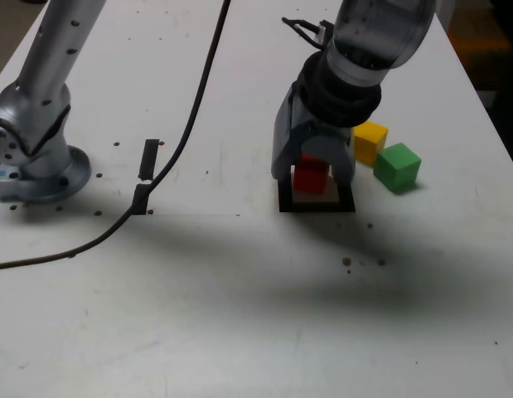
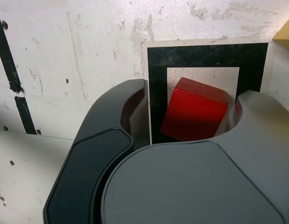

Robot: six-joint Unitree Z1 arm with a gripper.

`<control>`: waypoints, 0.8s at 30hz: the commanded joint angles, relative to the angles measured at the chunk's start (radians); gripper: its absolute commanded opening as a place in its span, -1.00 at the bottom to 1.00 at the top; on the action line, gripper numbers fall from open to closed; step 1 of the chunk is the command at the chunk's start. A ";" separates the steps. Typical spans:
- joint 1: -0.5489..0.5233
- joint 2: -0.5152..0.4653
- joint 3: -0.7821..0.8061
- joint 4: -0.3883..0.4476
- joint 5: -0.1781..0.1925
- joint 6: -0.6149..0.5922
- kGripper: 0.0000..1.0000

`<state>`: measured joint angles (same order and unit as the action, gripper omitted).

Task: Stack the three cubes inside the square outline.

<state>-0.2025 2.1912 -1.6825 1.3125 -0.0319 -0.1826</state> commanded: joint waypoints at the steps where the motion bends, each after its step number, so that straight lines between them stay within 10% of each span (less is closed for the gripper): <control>1: 0.002 0.003 -0.007 0.006 0.001 -0.005 0.99; 12: 0.009 -0.163 -0.014 0.032 0.103 -0.021 0.99; 17: 0.056 -0.220 -0.021 0.027 0.093 -0.051 0.99; 24: 0.088 -0.149 -0.098 0.026 0.106 -0.366 0.99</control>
<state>-0.1122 2.0362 -1.7695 1.3273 0.0765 -0.4407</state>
